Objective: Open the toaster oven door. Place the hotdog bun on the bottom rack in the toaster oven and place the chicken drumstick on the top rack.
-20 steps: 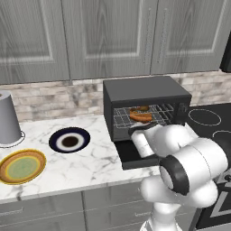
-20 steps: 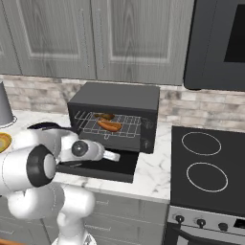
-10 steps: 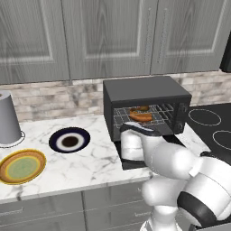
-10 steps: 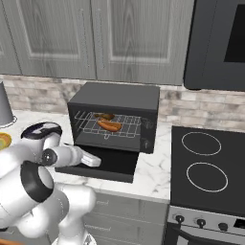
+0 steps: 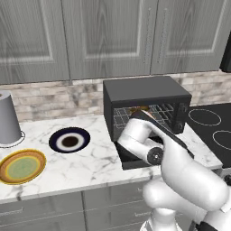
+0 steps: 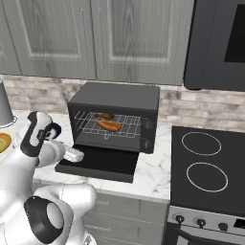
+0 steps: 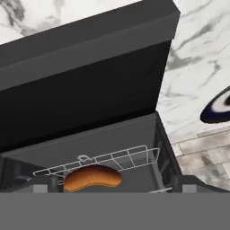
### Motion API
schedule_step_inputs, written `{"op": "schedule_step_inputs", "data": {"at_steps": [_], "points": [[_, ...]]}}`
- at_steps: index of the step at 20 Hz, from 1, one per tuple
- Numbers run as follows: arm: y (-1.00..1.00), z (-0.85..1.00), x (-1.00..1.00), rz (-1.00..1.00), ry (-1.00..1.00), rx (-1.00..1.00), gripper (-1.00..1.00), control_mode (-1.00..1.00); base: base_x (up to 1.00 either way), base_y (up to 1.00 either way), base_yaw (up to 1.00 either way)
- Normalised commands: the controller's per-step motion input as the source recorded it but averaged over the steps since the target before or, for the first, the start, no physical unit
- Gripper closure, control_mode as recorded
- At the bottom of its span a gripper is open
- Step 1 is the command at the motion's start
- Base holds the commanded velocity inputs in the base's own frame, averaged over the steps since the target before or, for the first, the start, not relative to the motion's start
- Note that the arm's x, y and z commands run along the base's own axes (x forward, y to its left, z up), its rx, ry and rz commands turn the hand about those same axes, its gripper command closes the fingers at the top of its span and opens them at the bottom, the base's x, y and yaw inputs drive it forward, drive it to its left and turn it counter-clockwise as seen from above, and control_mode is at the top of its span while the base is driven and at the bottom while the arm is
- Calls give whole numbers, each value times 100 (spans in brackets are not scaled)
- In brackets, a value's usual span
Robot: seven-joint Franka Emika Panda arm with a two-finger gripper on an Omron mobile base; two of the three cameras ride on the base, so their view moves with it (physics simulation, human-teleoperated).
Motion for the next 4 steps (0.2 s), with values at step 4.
{"op": "schedule_step_inputs", "data": {"at_steps": [4], "points": [[48,100,-59,-2,0,0,-100,-100,0,0,0]]}}
